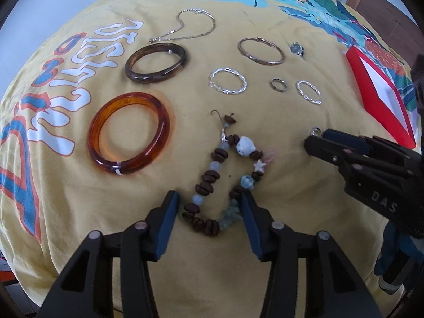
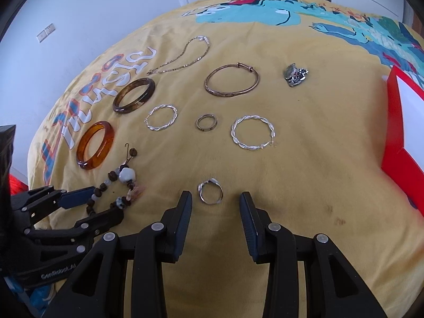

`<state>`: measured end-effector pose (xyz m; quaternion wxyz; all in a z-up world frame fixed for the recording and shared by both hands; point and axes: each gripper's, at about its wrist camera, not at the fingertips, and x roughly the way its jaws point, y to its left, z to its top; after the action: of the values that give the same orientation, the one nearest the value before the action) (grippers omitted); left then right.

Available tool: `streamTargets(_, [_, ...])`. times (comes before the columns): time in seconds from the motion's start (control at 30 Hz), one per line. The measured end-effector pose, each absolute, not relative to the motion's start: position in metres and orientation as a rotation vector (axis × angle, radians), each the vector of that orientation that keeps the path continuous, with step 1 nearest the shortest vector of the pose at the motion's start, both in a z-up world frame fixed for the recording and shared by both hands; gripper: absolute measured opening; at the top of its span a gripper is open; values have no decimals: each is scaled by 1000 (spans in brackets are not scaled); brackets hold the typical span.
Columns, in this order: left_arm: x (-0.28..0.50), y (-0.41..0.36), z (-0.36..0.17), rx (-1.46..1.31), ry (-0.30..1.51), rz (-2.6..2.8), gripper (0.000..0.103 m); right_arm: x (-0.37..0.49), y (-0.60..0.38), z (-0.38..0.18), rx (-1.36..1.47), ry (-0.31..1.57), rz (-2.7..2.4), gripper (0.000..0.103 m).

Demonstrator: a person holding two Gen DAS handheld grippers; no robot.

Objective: Organize jewelry
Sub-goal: 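Grasp the beaded brown-and-white bracelet with the left gripper while the right gripper grasps a small silver ring, then carry the bracelet and ring into the red box while both grippers open to release them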

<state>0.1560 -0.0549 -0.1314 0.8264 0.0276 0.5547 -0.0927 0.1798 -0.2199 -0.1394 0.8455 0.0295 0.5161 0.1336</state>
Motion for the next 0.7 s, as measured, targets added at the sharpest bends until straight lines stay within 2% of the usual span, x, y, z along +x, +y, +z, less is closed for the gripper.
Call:
streamTargets(0.13, [153,-59,-130,82,1162,-206,22,184,-212,-145,39,1096,291,19])
streamTargets(0.23, [152,-62,-129,93,1153,-213,13,181,-212,-144,47,1098,299,19])
streamTargets(0.7, [127,-54,-85,26,1095,-256,10,124,-239,-93,136,1000,274,19])
